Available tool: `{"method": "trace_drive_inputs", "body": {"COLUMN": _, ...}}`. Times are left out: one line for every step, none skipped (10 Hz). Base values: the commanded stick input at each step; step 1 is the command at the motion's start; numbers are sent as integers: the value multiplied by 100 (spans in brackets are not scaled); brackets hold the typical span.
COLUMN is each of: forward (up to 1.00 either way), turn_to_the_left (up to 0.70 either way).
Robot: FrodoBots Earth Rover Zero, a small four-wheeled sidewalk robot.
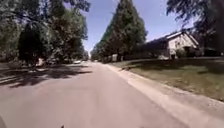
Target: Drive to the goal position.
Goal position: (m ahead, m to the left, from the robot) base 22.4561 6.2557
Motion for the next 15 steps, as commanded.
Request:
{"method": "trace_drive_inputs", "body": {"forward": 70, "turn_to_the_left": 0}}
{"method": "trace_drive_inputs", "body": {"forward": 70, "turn_to_the_left": 0}}
{"method": "trace_drive_inputs", "body": {"forward": 70, "turn_to_the_left": 0}}
{"method": "trace_drive_inputs", "body": {"forward": 70, "turn_to_the_left": 0}}
{"method": "trace_drive_inputs", "body": {"forward": 70, "turn_to_the_left": 0}}
{"method": "trace_drive_inputs", "body": {"forward": 70, "turn_to_the_left": 4}}
{"method": "trace_drive_inputs", "body": {"forward": 70, "turn_to_the_left": 25}}
{"method": "trace_drive_inputs", "body": {"forward": 70, "turn_to_the_left": 35}}
{"method": "trace_drive_inputs", "body": {"forward": 70, "turn_to_the_left": 35}}
{"method": "trace_drive_inputs", "body": {"forward": 70, "turn_to_the_left": 35}}
{"method": "trace_drive_inputs", "body": {"forward": 70, "turn_to_the_left": 21}}
{"method": "trace_drive_inputs", "body": {"forward": 70, "turn_to_the_left": 0}}
{"method": "trace_drive_inputs", "body": {"forward": 70, "turn_to_the_left": 0}}
{"method": "trace_drive_inputs", "body": {"forward": 70, "turn_to_the_left": 0}}
{"method": "trace_drive_inputs", "body": {"forward": 70, "turn_to_the_left": 0}}
